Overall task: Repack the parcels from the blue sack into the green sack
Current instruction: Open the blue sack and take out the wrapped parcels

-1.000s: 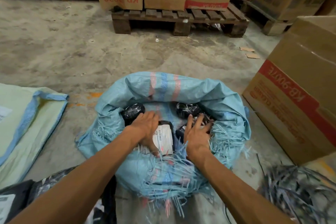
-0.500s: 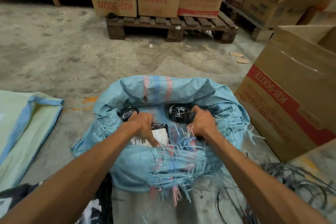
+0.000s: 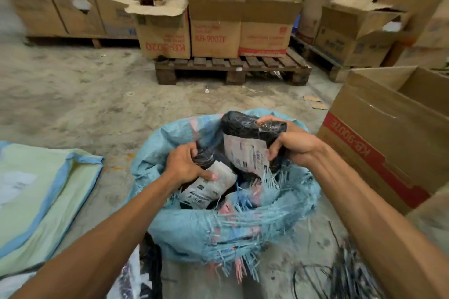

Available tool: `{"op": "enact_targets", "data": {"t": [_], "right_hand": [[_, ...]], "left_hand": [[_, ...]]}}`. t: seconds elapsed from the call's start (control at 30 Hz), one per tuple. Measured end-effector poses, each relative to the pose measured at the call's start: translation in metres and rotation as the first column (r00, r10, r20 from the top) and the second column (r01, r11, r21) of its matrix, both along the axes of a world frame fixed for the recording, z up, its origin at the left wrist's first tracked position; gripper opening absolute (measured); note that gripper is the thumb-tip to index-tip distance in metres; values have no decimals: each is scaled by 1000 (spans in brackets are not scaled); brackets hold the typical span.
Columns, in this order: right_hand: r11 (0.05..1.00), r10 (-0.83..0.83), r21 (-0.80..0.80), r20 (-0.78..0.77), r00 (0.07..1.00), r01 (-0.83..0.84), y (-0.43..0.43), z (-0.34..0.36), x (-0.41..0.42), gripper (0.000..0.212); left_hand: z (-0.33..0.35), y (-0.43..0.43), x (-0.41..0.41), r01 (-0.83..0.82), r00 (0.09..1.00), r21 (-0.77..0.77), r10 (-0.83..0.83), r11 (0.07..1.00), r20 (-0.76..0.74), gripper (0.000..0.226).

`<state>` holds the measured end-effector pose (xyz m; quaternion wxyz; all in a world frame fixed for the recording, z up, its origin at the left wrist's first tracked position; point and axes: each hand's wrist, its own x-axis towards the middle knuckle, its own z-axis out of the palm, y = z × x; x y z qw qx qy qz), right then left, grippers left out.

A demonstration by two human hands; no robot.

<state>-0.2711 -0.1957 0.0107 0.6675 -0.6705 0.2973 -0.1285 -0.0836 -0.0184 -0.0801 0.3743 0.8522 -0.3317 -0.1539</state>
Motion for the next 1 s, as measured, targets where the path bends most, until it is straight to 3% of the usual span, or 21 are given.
{"op": "enact_targets", "data": {"t": [0.13,0.23,0.37,0.43,0.5,0.57,0.63,0.7,0.77,0.8,0.87,0.93,1.0], "right_hand": [[998,9,50,250,968,-22,0,50,-5,79],[998,6,52,420,908,-31,7,86,-6,81],[988,-66,148,616,785,-33,17,124,6,94],[956,-135,284,657,742,-78,29,137,11,86],[890,-177,421,673,718,-175,46,142,16,67],[829,-218,507,681,699,-235,69,139,23,63],[804,-225,542,658,718,-244,92,132,34,68],[803,-218,561,593,775,-203,115,125,46,67],[807,-196,567,521,831,-165,134,115,57,60],[811,-180,566,483,857,-149,143,108,63,59],[824,-139,554,407,903,-122,161,94,72,66],[832,-103,542,360,927,-118,174,80,79,81],[823,-83,555,336,938,-126,185,66,85,95]], "left_hand": [[32,17,3,-159,974,-299,100,941,-202,77],[67,23,1,-268,926,-435,106,860,-362,71],[122,35,7,-390,841,-524,62,757,-538,67],[148,54,21,-376,824,-526,15,763,-567,83],[169,79,34,-355,833,-484,37,800,-551,103],[184,104,44,-298,875,-431,63,852,-480,93],[194,125,48,-197,947,-304,101,932,-306,83],[195,143,50,-80,997,11,80,997,14,81],[192,155,48,-9,958,400,-107,917,267,78],[189,163,49,18,939,528,-196,849,282,75],[184,182,55,94,955,636,-250,766,160,67],[178,208,65,145,981,599,-195,787,19,59],[168,236,76,119,993,474,-95,873,-75,59]]}}
